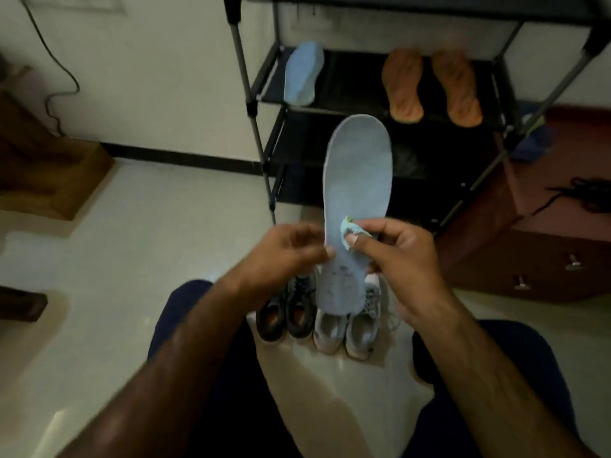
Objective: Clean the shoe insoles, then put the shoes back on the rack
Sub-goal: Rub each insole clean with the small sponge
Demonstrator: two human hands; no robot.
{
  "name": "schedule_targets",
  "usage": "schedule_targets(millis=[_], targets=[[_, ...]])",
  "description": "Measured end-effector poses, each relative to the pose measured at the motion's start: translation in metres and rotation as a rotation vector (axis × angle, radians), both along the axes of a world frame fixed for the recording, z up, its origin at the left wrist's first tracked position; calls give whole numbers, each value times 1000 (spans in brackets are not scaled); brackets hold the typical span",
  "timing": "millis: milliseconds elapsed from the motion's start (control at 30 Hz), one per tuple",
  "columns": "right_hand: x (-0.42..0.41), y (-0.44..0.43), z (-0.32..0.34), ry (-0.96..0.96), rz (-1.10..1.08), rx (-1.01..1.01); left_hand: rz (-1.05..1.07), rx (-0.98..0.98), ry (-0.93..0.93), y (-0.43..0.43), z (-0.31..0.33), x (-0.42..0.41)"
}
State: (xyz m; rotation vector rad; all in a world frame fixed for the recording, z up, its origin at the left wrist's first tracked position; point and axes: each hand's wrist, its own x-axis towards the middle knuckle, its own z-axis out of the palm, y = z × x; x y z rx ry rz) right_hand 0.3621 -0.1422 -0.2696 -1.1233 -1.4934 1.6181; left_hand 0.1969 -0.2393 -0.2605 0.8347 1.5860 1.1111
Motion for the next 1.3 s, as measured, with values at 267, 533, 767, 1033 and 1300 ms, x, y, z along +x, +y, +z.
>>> schedule_targets(millis=[267,533,767,1033,1300], targets=[[-12,30,20,-137,79,27,112,73,-101,40,-3,0],[-46,98,35,-168,11,143,116,146,-75,115,26,-26],[-103,189,48,-235,-44,201,-57,193,217,188,43,-67],[-157,280,34,-454,-78,365,-121,104,606,281,38,-110],[-178,299,-8,-614,-122,486,-156,-50,723,306,13,-115]])
